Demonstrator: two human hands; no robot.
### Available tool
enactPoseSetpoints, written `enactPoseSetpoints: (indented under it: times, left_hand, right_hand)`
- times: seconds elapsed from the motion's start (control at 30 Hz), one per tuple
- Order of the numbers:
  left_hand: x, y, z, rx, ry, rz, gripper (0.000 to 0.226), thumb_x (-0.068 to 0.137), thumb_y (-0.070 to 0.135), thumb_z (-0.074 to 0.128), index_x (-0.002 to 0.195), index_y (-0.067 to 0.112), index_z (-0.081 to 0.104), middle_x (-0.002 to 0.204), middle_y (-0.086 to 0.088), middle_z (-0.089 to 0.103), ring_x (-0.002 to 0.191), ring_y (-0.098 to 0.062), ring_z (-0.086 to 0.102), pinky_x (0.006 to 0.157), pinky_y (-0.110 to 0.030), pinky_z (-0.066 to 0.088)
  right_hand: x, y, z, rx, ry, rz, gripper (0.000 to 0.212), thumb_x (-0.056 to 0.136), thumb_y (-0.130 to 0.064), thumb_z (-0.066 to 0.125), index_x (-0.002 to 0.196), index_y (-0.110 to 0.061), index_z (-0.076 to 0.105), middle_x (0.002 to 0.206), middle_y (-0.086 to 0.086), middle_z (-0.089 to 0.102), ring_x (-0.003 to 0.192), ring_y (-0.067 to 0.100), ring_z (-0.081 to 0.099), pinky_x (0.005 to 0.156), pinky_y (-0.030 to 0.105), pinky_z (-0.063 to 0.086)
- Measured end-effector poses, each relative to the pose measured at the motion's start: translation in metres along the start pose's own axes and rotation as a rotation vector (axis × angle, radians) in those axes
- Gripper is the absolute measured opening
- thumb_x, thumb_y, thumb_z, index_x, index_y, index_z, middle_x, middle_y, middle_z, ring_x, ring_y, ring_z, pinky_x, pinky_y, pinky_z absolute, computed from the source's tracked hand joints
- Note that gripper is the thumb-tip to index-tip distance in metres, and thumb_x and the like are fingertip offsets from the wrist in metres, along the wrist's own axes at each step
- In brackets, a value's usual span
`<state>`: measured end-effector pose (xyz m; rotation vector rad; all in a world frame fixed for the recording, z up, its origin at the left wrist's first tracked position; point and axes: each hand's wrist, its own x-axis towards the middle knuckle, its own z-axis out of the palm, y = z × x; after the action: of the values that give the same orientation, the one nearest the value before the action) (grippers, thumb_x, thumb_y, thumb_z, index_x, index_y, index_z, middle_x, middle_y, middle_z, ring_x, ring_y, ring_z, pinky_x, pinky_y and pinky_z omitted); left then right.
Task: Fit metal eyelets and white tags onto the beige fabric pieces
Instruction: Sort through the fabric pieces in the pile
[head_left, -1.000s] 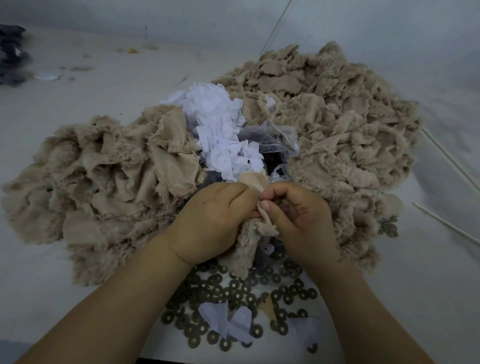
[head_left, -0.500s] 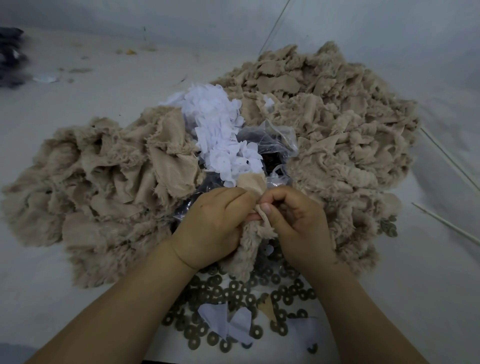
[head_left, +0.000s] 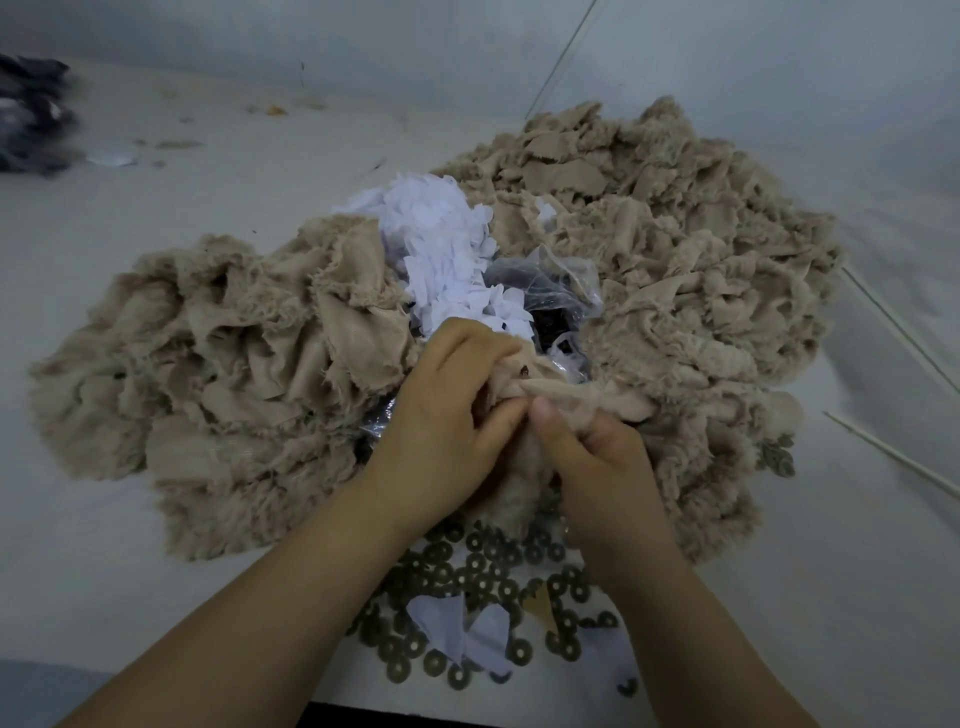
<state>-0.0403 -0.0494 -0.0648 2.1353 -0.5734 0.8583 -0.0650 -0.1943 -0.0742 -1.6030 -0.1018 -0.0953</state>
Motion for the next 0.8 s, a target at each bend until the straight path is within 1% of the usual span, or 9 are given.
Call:
enactPoseSetpoints:
  times: [0.03, 0.07, 0.13, 0.2, 0.27, 0.37, 0.53, 0.63, 0.8]
  left_hand:
    - [-0.001, 0.001, -0.003, -0.024, 0.019, -0.052, 0.031, 0.079, 0.008, 0.079, 0.104, 0.001, 0.061, 0.105, -0.001, 0.051, 0.091, -0.004, 0.049, 0.084, -0.011, 0.041]
    - [-0.001, 0.002, -0.006, -0.052, 0.04, -0.109, 0.028, 0.081, 0.012, 0.078, 0.1, 0.004, 0.059, 0.102, 0.001, 0.051, 0.088, -0.004, 0.05, 0.079, -0.013, 0.043]
    - [-0.005, 0.002, -0.011, -0.082, 0.049, -0.174, 0.022, 0.085, 0.019, 0.074, 0.088, 0.007, 0.056, 0.091, 0.0, 0.052, 0.082, -0.01, 0.051, 0.07, -0.019, 0.044]
    - [-0.01, 0.003, -0.014, -0.088, -0.011, -0.186, 0.023, 0.087, 0.029, 0.069, 0.084, 0.008, 0.058, 0.083, 0.001, 0.054, 0.077, -0.013, 0.051, 0.067, -0.021, 0.042]
    - [-0.013, 0.005, -0.014, -0.095, -0.064, -0.178, 0.023, 0.087, 0.027, 0.067, 0.081, 0.006, 0.061, 0.078, 0.0, 0.055, 0.074, -0.015, 0.051, 0.067, -0.023, 0.041]
    - [-0.013, 0.005, -0.014, -0.197, -0.047, -0.234, 0.021, 0.09, 0.016, 0.06, 0.076, 0.002, 0.065, 0.073, -0.003, 0.06, 0.072, -0.017, 0.054, 0.068, -0.028, 0.044]
    - [-0.011, 0.005, -0.016, -0.43, -0.065, -0.413, 0.025, 0.096, 0.01, 0.057, 0.073, 0.002, 0.063, 0.06, 0.006, 0.055, 0.052, -0.002, 0.049, 0.055, -0.02, 0.039]
    - [-0.01, 0.008, -0.016, -0.444, -0.075, -0.403, 0.025, 0.094, 0.013, 0.057, 0.071, 0.003, 0.062, 0.063, -0.004, 0.057, 0.057, -0.009, 0.05, 0.058, -0.027, 0.041]
    - [-0.009, 0.012, -0.016, -0.438, -0.104, -0.431, 0.019, 0.092, 0.013, 0.067, 0.074, 0.006, 0.065, 0.064, 0.002, 0.06, 0.057, -0.004, 0.053, 0.054, -0.015, 0.042]
  right_hand:
    - [0.001, -0.001, 0.0, 0.108, 0.012, 0.101, 0.055, 0.088, -0.045, 0.06, 0.093, 0.008, 0.068, 0.087, 0.031, 0.067, 0.081, 0.044, 0.066, 0.074, 0.048, 0.056]
    - [0.001, -0.003, 0.0, 0.215, 0.019, 0.187, 0.054, 0.094, -0.041, 0.056, 0.102, 0.012, 0.065, 0.097, 0.035, 0.066, 0.092, 0.049, 0.066, 0.084, 0.056, 0.055]
    - [0.002, -0.007, 0.001, 0.432, -0.01, 0.31, 0.045, 0.1, -0.032, 0.049, 0.116, 0.007, 0.066, 0.112, 0.026, 0.07, 0.107, 0.039, 0.068, 0.097, 0.052, 0.051]
    - [0.003, -0.009, 0.002, 0.604, -0.033, 0.386, 0.043, 0.101, -0.029, 0.047, 0.12, 0.005, 0.064, 0.118, 0.024, 0.069, 0.112, 0.035, 0.067, 0.098, 0.047, 0.052]
    - [0.003, -0.009, 0.005, 0.691, -0.027, 0.419, 0.042, 0.101, -0.028, 0.047, 0.119, 0.006, 0.064, 0.116, 0.025, 0.069, 0.109, 0.033, 0.069, 0.089, 0.042, 0.058]
    - [0.004, -0.008, 0.01, 0.711, 0.007, 0.437, 0.038, 0.102, -0.027, 0.046, 0.116, 0.002, 0.066, 0.112, 0.02, 0.072, 0.104, 0.028, 0.071, 0.079, 0.034, 0.061]
    - [0.002, -0.006, 0.008, 0.671, -0.012, 0.446, 0.043, 0.103, -0.033, 0.044, 0.125, -0.001, 0.062, 0.119, 0.022, 0.069, 0.111, 0.034, 0.068, 0.095, 0.047, 0.054]
    - [-0.001, -0.004, 0.008, 0.669, -0.05, 0.383, 0.048, 0.093, -0.037, 0.06, 0.123, 0.0, 0.065, 0.122, 0.025, 0.067, 0.115, 0.037, 0.064, 0.102, 0.052, 0.047]
    - [-0.001, 0.001, 0.009, 0.529, -0.059, 0.331, 0.043, 0.082, -0.033, 0.073, 0.114, -0.005, 0.072, 0.115, 0.024, 0.07, 0.113, 0.039, 0.065, 0.107, 0.059, 0.042]
